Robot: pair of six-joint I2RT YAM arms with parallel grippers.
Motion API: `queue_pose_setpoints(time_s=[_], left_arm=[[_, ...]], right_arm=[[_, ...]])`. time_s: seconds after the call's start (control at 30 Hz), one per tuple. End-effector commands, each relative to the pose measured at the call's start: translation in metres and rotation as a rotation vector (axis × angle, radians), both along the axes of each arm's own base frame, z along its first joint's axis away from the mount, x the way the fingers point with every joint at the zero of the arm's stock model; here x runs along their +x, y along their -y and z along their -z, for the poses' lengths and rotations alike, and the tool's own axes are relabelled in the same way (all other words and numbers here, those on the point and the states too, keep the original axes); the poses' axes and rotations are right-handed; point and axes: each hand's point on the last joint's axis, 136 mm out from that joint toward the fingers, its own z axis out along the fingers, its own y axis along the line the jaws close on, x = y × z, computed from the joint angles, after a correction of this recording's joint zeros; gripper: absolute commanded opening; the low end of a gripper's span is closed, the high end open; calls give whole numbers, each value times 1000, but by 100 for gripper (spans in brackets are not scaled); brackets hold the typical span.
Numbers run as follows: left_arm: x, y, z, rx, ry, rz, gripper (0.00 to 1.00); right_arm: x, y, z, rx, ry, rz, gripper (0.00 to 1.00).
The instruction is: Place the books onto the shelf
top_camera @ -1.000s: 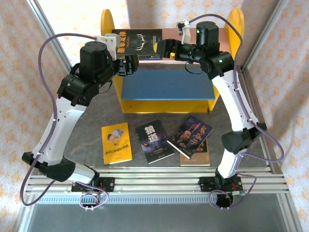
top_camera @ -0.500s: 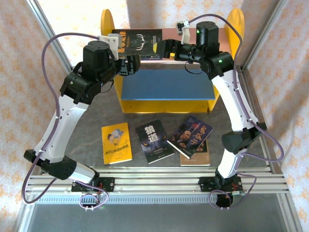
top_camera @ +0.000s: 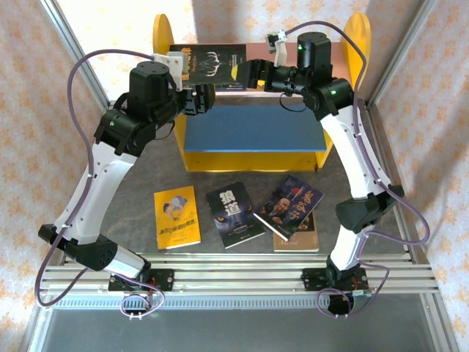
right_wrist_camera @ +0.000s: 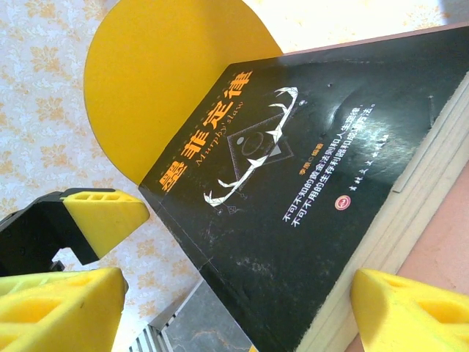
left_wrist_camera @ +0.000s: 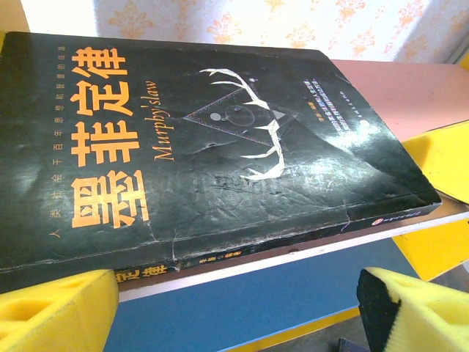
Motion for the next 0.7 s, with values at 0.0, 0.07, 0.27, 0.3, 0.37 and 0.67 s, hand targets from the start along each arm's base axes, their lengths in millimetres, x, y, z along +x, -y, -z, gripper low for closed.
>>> queue_pose_setpoints(time_s=[0.0,0.07,0.27,0.3,0.37,0.67], left_arm=[[2,-2,-5,-15,1,-1,87],[3,-4,-4,-13,-1,-5,87],[7,-6,-1,-16,-8,-8,87],[8,-7,-1,-16,-9,-9,87],[10,-8,0,-19,-11,-12,87],[10,-9,-1,-21,-9,-13,87]], right_arm=[[0,-5,-12,30,28,-24,80],[0,-5,-11,31,26,-27,81],[2,-8,-11,39,23,-36,81],[2,-8,-12,40,24,-36,80],[2,-8,-11,40,22,-36,80],[3,-9,-10,38,21,-37,80]])
